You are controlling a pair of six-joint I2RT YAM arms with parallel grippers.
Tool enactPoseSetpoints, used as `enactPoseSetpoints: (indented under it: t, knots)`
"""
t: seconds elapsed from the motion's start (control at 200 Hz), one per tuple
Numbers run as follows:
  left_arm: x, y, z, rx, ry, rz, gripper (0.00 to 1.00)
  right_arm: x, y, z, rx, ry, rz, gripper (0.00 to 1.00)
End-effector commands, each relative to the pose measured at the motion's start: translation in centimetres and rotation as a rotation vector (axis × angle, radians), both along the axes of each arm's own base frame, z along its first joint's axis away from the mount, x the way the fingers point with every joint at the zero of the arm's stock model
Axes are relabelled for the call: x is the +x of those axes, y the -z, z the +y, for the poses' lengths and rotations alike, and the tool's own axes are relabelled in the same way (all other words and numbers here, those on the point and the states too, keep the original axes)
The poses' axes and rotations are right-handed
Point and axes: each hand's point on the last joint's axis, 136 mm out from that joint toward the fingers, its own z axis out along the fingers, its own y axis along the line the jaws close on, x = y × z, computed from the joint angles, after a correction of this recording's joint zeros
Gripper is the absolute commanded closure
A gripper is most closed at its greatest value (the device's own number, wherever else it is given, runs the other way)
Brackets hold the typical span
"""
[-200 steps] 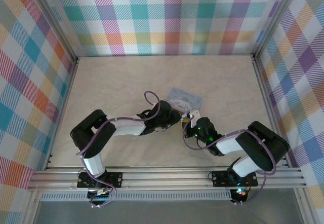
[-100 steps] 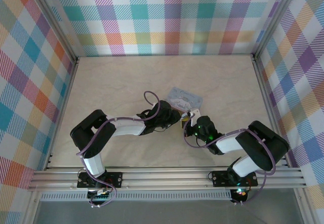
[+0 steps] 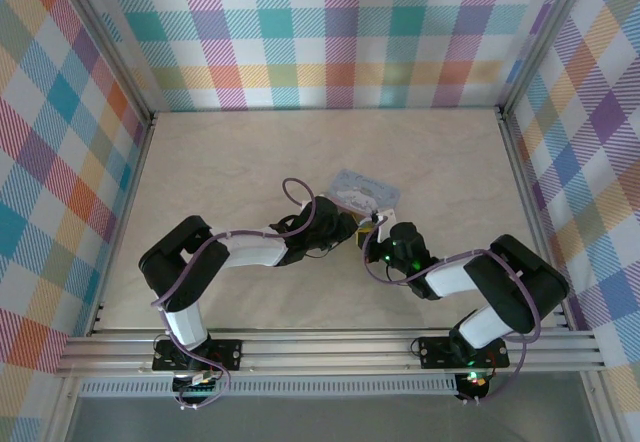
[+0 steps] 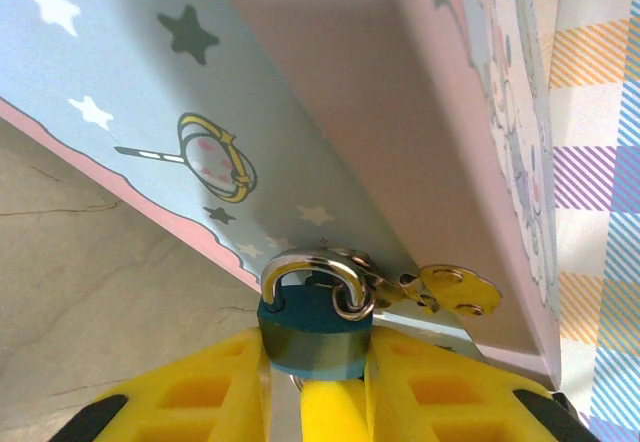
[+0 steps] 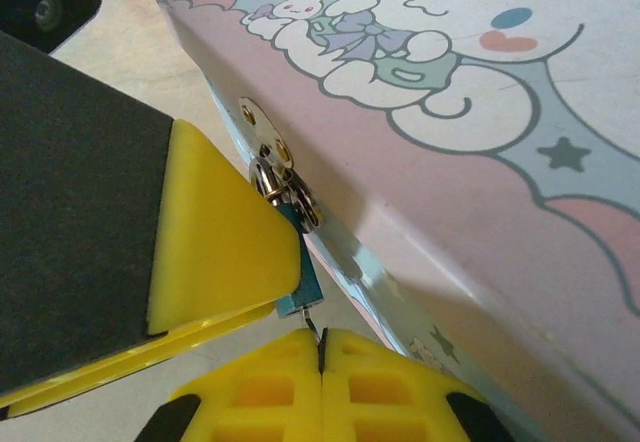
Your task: Unlock the padlock with the key
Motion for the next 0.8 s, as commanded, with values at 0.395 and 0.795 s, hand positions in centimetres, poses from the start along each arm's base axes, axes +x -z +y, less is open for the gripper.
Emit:
enactPoseSetpoints:
  t: [0.395,0.795]
  knots:
    - [-0.6,-2.2,2.1,-0.066,0.017,-0.03,0.39,-0.1,0.8,-0.6,0.044,0.068,0.135,1.0]
    - [0.2,-1.1,3.6,-0.283,-0.098,0.009,0.4,-1.6,0.9,0.5,0.221,0.119,0.404,1.0]
